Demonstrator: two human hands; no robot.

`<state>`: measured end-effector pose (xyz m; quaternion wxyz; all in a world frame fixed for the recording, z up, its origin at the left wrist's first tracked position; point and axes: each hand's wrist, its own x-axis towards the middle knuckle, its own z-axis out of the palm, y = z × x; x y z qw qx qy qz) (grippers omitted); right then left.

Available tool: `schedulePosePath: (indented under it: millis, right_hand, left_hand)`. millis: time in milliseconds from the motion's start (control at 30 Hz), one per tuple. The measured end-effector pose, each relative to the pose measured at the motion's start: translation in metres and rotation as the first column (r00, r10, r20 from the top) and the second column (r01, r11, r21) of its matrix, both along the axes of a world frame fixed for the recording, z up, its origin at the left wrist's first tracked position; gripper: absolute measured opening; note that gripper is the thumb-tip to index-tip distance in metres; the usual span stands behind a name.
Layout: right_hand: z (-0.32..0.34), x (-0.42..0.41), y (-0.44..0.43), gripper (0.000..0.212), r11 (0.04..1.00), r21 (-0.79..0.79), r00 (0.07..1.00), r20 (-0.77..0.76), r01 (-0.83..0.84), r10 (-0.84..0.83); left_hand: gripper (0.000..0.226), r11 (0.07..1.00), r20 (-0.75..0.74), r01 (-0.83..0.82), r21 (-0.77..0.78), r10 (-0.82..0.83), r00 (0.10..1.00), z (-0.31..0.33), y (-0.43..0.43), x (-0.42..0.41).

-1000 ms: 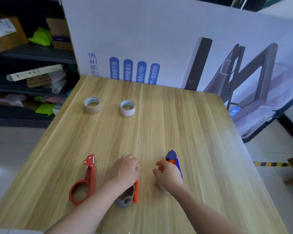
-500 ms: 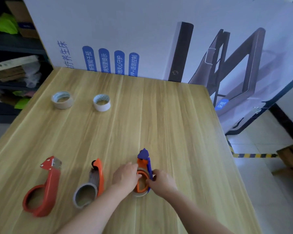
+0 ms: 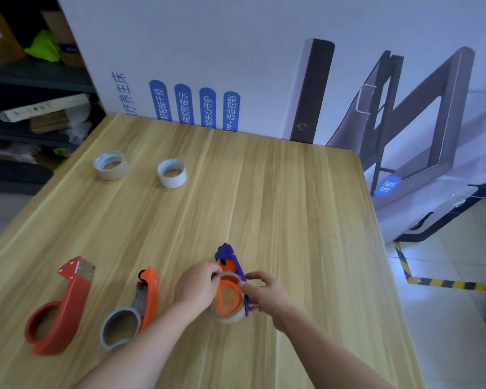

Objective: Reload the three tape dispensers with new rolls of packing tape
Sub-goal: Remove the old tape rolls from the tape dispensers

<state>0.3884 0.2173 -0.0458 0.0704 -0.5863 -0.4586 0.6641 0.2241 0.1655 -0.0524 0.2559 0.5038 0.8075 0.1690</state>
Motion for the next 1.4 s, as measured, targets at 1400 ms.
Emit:
schedulePosePath:
  millis: [1400]
  right_hand:
    - [-0.006,-0.069,0.145,0.040,0.869,0.143,0.878,-0.162,0.473,-0.451]
  left_hand:
    - [0.005,0.967,-0.094,0.127,0.220,-0.108,0.990,-0.019,0.220,-0.095]
